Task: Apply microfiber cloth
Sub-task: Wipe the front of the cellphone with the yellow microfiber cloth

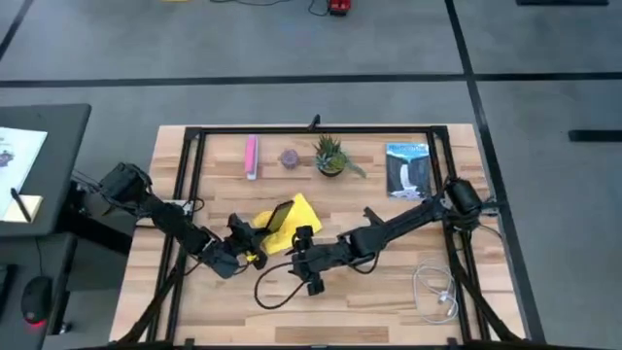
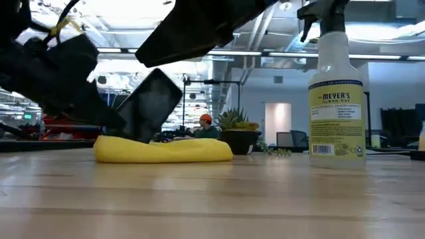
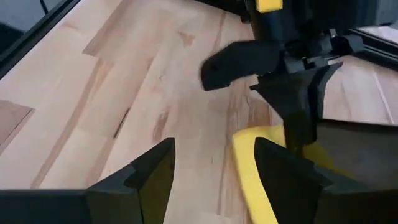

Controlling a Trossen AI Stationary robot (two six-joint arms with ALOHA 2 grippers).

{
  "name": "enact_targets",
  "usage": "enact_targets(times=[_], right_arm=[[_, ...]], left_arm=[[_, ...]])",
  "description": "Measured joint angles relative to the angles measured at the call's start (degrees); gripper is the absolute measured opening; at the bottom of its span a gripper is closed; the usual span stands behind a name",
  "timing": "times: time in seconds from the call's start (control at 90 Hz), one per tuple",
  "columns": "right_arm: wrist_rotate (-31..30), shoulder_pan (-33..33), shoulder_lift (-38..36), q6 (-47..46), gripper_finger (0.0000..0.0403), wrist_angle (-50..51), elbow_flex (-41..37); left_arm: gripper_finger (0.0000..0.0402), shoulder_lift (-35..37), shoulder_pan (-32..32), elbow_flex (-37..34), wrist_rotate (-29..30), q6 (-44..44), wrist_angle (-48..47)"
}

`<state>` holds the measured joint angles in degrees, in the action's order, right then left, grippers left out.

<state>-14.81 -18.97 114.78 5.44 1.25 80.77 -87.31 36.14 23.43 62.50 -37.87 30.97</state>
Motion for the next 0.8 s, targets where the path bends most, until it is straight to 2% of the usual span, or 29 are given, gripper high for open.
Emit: enact_targets(times=[0.144,0.289,0.367,0.5,0.578,0.656,0.8], right_arm=[[-0.1,-0.4,0.0,-1.9,0.0207,1.3,0.0],[0.0,-1.5,-0.1,-2.4,0.0207,1.2,-1.3],[0.0,-1.9,-0.1,-2.4,0.0207,0.1,-2.6],[0.0,-2.0,-0.1,-4.6,0.0207,-0.2,-3.5],[0.0,-2.0,-0.1,-5.9,0.0207,-0.3,-3.8],[0.0,-2.1,-0.1,-6.1,0.0207,-0.4,-4.1],[0.0,-2.4,-0.1,-6.6,0.0207,-1.2,-4.1]], left_arm=[[0.0011,0.0,-0.2,5.2,0.4,6.5,-1.7],[0.0011,0.2,-1.7,8.5,-4.1,1.8,-11.6],[0.0011,1.8,-2.9,10.5,-8.8,-3.5,-20.3],[0.0011,6.4,-6.5,18.1,-18.2,-8.2,-42.2],[0.0011,7.8,-9.9,22.3,-26.4,-8.4,-52.0],[0.0011,8.1,-13.3,24.5,-34.6,-5.3,-56.3],[0.0011,6.8,-18.8,24.6,-47.1,0.6,-56.6]])
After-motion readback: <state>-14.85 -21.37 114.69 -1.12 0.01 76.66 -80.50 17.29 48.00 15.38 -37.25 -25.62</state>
